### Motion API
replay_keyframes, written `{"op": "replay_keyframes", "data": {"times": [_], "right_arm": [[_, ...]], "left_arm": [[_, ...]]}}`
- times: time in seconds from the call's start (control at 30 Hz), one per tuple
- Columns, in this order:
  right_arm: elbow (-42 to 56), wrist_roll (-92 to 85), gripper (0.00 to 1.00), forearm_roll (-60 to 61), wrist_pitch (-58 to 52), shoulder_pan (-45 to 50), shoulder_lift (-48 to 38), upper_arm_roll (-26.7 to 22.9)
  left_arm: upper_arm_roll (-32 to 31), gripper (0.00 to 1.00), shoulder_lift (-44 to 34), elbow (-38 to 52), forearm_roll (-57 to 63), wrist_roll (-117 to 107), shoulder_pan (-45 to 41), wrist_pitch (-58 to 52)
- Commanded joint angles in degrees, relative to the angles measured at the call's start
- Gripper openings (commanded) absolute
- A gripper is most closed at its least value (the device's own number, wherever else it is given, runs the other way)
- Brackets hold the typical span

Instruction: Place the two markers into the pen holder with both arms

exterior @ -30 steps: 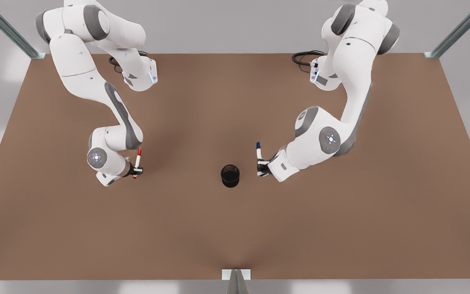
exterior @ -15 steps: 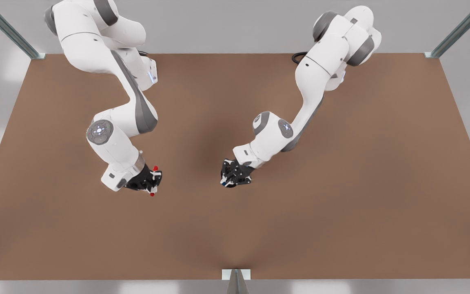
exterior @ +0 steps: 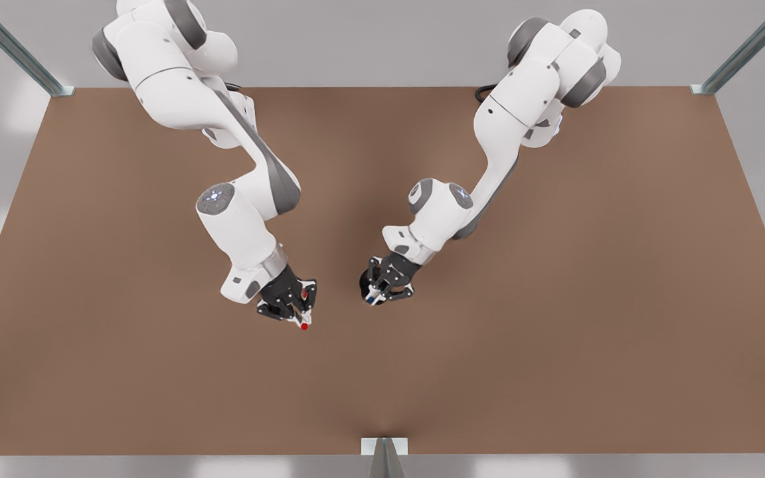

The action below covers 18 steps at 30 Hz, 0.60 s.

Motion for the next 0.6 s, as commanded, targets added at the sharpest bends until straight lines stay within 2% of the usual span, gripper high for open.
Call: {"op": "replay_keyframes", "data": {"times": [0.0, 0.03, 0.13, 0.27, 0.3, 0.33, 0.37, 0.4, 0.43, 0.5, 0.57], "right_arm": [[0.0, 3.9, 0.21, -0.8, 4.8, 0.1, 0.1, 0.0], [0.0, 3.9, 0.21, -0.8, 4.9, 0.1, 0.1, 0.0], [-0.2, 4.0, 0.21, -0.7, 4.9, 0.4, 0.1, -0.1], [0.0, 4.7, 0.21, -0.6, 5.5, 2.2, 0.3, 0.0], [0.1, 6.4, 0.21, -0.8, 6.5, 3.5, 0.9, -0.1], [0.1, 8.4, 0.21, -0.8, 7.9, 4.5, 1.7, -0.3], [0.1, 8.6, 0.21, -0.8, 12.7, 5.2, 2.9, -0.3], [-0.2, 8.6, 0.21, -0.8, 16.9, 6.7, 4.4, -0.4], [-1.8, 8.6, 0.21, -0.8, 22.0, 7.8, 4.9, -0.5], [-2.0, 8.6, 0.21, -0.8, 26.4, 9.8, 5.3, -0.9], [-4.7, 8.6, 0.21, -0.8, 32.0, 10.2, 5.3, -0.8]], "left_arm": [[-0.6, 0.34, -1.2, -2.0, 0.1, 12.5, 0.0, 1.7], [-1.0, 1.0, -2.3, -3.9, 0.0, 12.4, 0.0, 1.6], [-2.3, 1.0, -5.1, -5.3, -0.1, 12.3, 1.6, -1.4], [-2.8, 1.0, -14.3, -2.5, 0.1, 11.8, 20.7, -38.7], [-0.5, 1.0, -15.1, 0.9, 0.9, 6.0, 24.9, -51.8], [3.5, 1.0, -15.5, 6.8, 9.4, -8.0, 25.1, -65.8], [3.7, 1.0, -15.6, 13.8, 23.5, -21.9, 25.0, -79.8], [3.7, 1.0, -16.0, 17.2, 31.3, -29.0, 25.1, -90.5], [4.9, 1.0, -18.4, 19.0, 38.3, -30.5, 25.3, -95.6], [9.5, 1.0, -25.0, 19.0, 37.2, -30.6, 25.3, -98.9], [10.2, 1.0, -28.2, 18.2, 34.3, -30.6, 28.2, -98.0]]}}
